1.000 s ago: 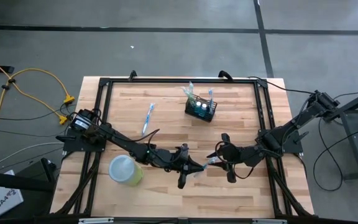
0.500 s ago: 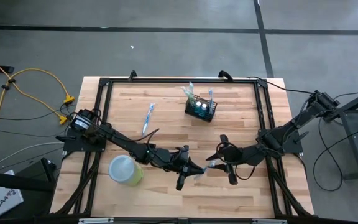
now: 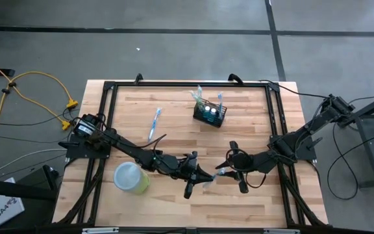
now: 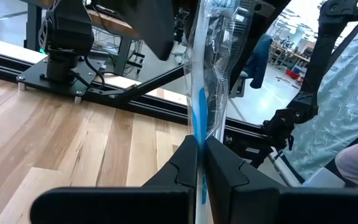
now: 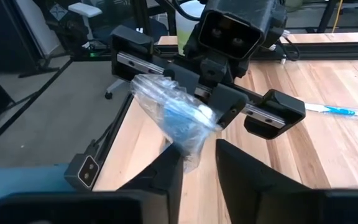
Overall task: Pick & Place toothbrushing station
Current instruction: Put the right blue toothbrush into the right section of the black mesh organizer, then put the blue toothbrush into the right section of the black mesh organizer
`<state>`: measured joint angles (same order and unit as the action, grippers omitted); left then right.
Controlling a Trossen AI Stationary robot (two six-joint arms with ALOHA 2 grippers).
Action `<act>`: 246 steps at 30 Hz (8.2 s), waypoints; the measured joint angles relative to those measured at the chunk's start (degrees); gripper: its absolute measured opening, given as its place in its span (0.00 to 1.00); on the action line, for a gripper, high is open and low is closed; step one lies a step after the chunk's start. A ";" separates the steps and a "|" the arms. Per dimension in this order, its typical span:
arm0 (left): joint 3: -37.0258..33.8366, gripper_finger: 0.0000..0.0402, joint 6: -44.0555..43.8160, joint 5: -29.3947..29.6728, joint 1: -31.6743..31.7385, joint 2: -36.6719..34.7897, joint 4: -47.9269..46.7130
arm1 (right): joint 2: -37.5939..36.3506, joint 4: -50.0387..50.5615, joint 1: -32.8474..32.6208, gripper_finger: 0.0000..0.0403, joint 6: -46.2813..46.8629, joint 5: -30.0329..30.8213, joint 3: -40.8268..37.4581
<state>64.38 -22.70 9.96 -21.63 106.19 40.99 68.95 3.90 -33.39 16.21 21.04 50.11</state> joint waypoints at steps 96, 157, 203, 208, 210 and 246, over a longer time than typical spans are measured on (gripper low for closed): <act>0.09 0.27 2.82 0.24 -0.20 0.00 -0.28 | -14.08 22.79 67.30 0.01 -11.96 -24.71 -0.02; 0.05 0.27 2.80 0.25 -1.28 0.00 -0.26 | 0.44 22.64 61.48 0.37 -10.47 -21.28 -0.02; 0.00 0.27 -5.84 16.37 1.30 -0.98 -14.67 | -14.58 22.29 58.66 0.40 -9.77 -27.56 -0.02; 0.00 0.27 -9.54 16.39 4.90 -3.68 -23.86 | -14.56 22.40 55.70 0.40 -9.31 -27.25 -0.02; 0.00 0.27 -10.18 16.40 6.46 -5.10 -27.07 | -14.56 22.40 54.60 0.40 -8.65 -27.21 -0.02; 0.02 0.27 -48.74 11.44 28.83 -9.92 -95.62 | -14.53 23.01 37.99 0.40 -8.48 -26.89 -0.02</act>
<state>64.40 -71.44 21.40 7.20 96.27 -54.63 54.41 26.92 4.60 7.73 -5.85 50.09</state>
